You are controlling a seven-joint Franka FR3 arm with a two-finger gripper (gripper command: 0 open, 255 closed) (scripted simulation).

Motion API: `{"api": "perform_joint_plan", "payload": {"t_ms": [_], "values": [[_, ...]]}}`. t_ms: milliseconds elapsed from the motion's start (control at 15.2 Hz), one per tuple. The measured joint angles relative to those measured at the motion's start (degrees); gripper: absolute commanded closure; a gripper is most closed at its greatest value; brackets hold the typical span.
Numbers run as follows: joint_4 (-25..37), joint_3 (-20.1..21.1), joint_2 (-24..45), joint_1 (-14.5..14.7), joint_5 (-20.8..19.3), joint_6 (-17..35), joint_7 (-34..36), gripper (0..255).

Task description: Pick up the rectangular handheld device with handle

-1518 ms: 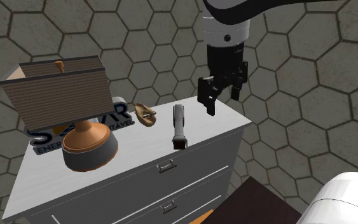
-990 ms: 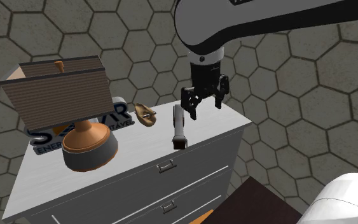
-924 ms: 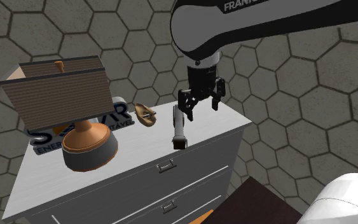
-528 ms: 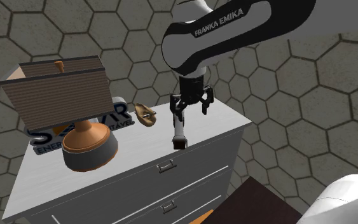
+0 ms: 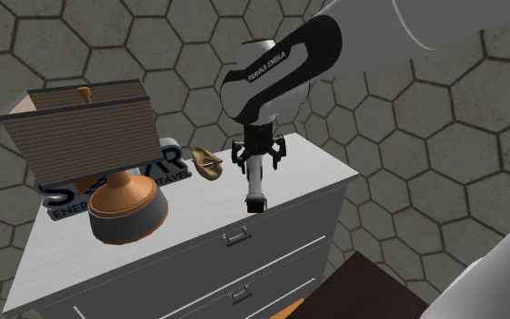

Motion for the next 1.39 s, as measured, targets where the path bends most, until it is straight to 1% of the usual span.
{"api": "perform_joint_plan", "payload": {"t_ms": [264, 396, 792, 858, 1386], "values": [[4.8, -0.9, 8.2, -0.9, 0.6, 4.2, 2.8, 0], [5.3, -1.0, 9.9, -1.0, 0.7, 5.5, 3.4, 0], [3.9, -1.1, 12.8, -1.0, 0.5, 9.9, 3.8, 0], [3.7, -1.1, 12.9, -1.0, 0.5, 10.2, 3.9, 255], [3.5, -1.0, 12.9, -1.0, 0.4, 10.4, 3.9, 255]]}}
